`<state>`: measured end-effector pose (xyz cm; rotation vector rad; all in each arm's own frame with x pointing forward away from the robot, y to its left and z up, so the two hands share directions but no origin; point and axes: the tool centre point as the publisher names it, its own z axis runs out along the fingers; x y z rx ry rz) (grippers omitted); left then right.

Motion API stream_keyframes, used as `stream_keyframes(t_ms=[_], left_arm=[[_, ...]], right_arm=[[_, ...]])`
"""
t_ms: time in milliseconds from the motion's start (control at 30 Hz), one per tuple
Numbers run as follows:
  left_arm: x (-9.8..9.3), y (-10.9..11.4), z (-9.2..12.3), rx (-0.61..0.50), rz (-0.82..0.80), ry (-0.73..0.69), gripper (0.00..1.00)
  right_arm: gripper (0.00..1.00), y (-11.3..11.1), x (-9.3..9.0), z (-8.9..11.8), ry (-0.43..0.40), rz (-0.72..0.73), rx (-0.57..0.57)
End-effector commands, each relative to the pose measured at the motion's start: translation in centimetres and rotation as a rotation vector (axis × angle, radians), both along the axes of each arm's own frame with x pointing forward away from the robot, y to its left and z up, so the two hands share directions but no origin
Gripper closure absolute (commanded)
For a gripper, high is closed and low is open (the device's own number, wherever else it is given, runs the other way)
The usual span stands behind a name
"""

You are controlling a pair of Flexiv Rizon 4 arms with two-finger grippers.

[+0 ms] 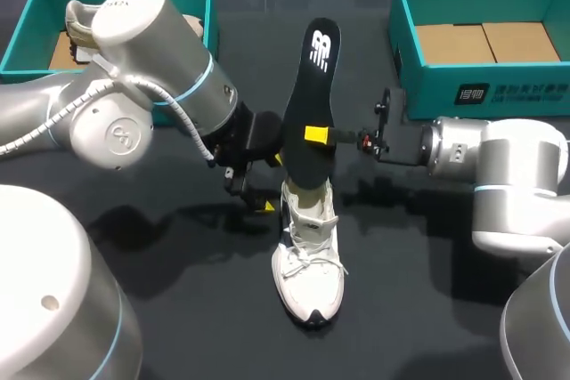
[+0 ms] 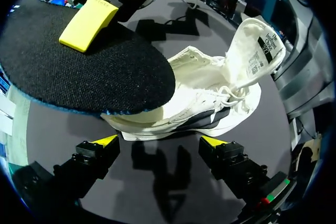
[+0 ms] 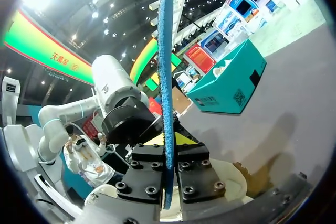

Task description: Take the shoe out of the shoebox, open the shoe tongue, remove and reinsert the insole, then place the shoe into the shoebox

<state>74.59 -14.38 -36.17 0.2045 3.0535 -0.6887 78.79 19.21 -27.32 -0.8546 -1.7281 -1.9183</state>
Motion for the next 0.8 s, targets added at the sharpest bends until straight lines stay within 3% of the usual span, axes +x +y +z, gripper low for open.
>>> stream_keyframes(t_ms=[33,433,800], left_arm=[[0.2,0.5,-0.2,-0.008,0.02,-0.011,0.0],[1.2,0.6,-0.3,-0.018,0.03,-0.023,0.0],[1.2,0.5,-0.3,-0.019,0.025,-0.024,0.0]], right_arm=[[1.0,0.4,0.2,-0.3,-0.016,-0.001,-0.01],[1.0,0.1,0.6,-0.2,-0.1,-0.073,-0.049],[1.0,0.3,0.8,-0.5,-0.096,-0.069,-0.046]])
